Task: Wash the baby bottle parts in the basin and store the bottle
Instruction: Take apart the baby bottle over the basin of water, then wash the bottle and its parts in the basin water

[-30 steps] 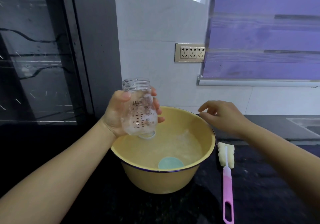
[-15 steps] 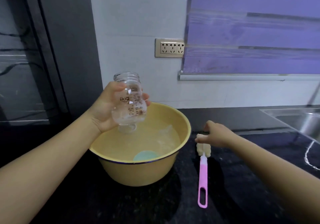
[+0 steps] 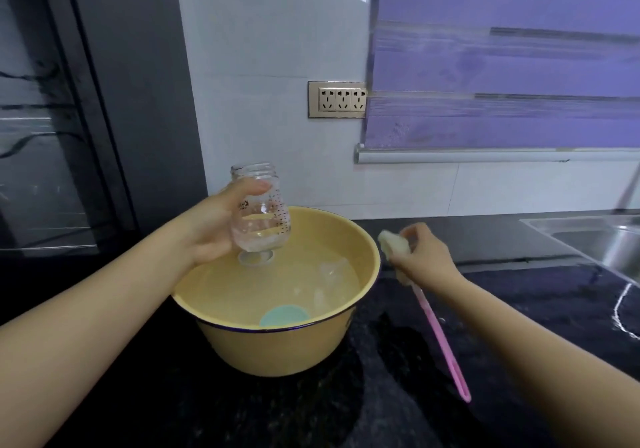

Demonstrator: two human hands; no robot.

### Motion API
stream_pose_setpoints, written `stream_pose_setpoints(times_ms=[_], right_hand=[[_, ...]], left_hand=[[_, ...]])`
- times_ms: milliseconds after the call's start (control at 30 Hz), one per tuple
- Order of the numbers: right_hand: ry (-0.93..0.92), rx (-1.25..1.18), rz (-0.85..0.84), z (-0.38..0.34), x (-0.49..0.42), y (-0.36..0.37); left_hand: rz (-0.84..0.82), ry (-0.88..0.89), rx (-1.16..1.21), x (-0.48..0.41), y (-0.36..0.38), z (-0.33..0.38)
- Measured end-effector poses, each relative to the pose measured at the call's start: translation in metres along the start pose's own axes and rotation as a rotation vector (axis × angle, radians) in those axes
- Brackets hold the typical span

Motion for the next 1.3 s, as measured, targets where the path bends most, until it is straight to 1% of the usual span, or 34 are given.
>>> stream_pose_setpoints(times_ms=[100,167,233,300,333,433,533,600,667,733,800,867,933,1100,1200,1300], right_hand=[[-0.152,-0.058,0.063,-0.037,-0.004,-0.013],[-0.296,-0.059,0.020,-0.063,-0.001,-0.014],[-0.461,0.018,-0.086,-0.088,0.008,-0.010],[-0.607,0.157,-0.236,-0.109,0.017,0.000],[-0.651,0.240,-0.310,-0.115,0.020,0.007],[-0.703,0.517,-0.493,-0.126,0.023,0.030],[-0.710,0.720,-0.615,-0.128,0.026,0.051],[-0.715,0.789,-0.649,-0.128,0.027,0.060],[-0.660,0.797,-0.677,-0.126,0.024,0.060],[-0.585,0.828,-0.683,-0.122,0.020,0.054],[-0.567,0.965,-0.629,-0.120,0.015,0.046],[-0.619,1.071,-0.541,-0.119,0.010,0.040],[-0.673,1.074,-0.486,-0.118,0.006,0.039],[-0.678,1.129,-0.530,-0.112,0.008,0.052],[-0.696,1.146,-0.524,-0.112,0.008,0.053],[-0.761,1.177,-0.467,-0.112,0.012,0.047]], left_hand=[[-0.010,-0.029,-0.134,0.000,-0.005,0.000],[-0.012,-0.054,-0.279,0.000,-0.006,-0.001],[-0.001,-0.091,-0.413,0.001,-0.006,-0.004],[0.030,-0.117,-0.525,0.002,-0.007,-0.006],[0.054,-0.119,-0.579,0.003,-0.008,-0.007],[0.123,-0.082,-0.748,0.007,-0.012,-0.010],[0.161,-0.050,-1.104,0.010,-0.014,-0.016],[0.138,-0.066,-1.292,0.011,-0.013,-0.019],[0.113,-0.139,-1.401,0.011,-0.018,-0.021],[0.065,-0.217,-1.486,0.009,-0.022,-0.022],[-0.006,-0.287,-1.564,0.005,-0.022,-0.025],[-0.070,-0.346,-1.635,0.001,-0.019,-0.030],[-0.114,-0.384,-1.696,-0.003,-0.014,-0.033],[-0.225,-0.491,-1.851,-0.011,-0.004,-0.038],[-0.238,-0.487,-1.872,-0.013,-0.004,-0.042],[-0.206,-0.427,-1.848,-0.013,-0.007,-0.044]])
Point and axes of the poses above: each hand's wrist, its own x-axis away from the middle knuckle, its own y-axis out of the palm, z = x × y, the point moved 2 cm from there along -x, towards the middle knuckle, and after that the axes turned 1 degree about x, right-handed, at the moved point
